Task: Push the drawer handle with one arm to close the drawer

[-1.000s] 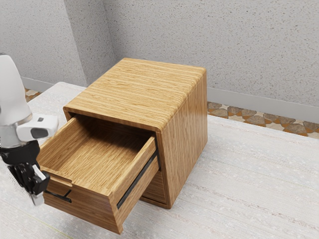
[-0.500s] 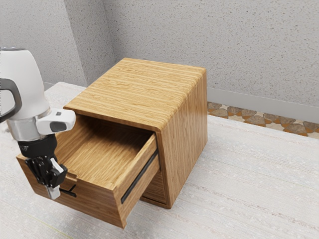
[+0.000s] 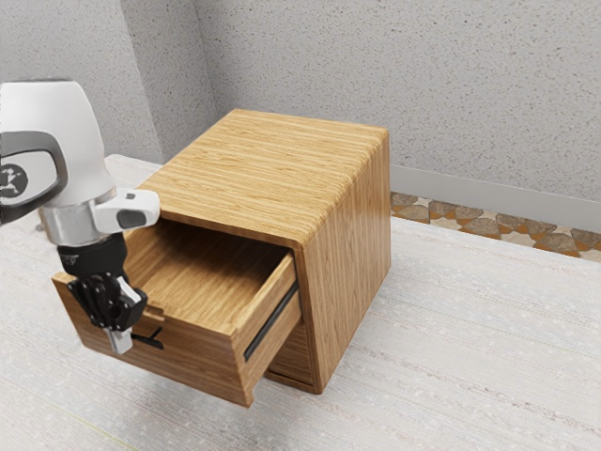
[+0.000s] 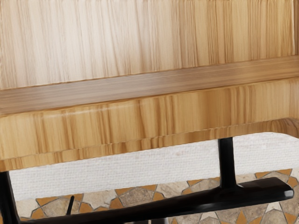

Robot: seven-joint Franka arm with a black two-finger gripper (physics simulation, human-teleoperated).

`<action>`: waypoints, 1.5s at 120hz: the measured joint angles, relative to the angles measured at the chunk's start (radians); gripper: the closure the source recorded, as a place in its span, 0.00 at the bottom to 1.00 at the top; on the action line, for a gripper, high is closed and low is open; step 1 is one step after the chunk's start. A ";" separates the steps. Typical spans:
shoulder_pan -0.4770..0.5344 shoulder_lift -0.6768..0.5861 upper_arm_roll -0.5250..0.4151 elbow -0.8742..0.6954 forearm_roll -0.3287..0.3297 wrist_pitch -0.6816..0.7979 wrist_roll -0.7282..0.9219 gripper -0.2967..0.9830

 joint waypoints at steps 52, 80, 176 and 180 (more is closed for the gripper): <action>0.025 0.113 0.000 0.082 0.015 0.044 0.001 0.85; 0.034 0.187 0.001 0.126 0.026 0.061 0.001 0.85; 0.051 0.404 0.000 0.295 0.049 0.088 0.000 0.85; 0.051 0.412 0.000 0.301 0.050 0.089 -0.001 0.85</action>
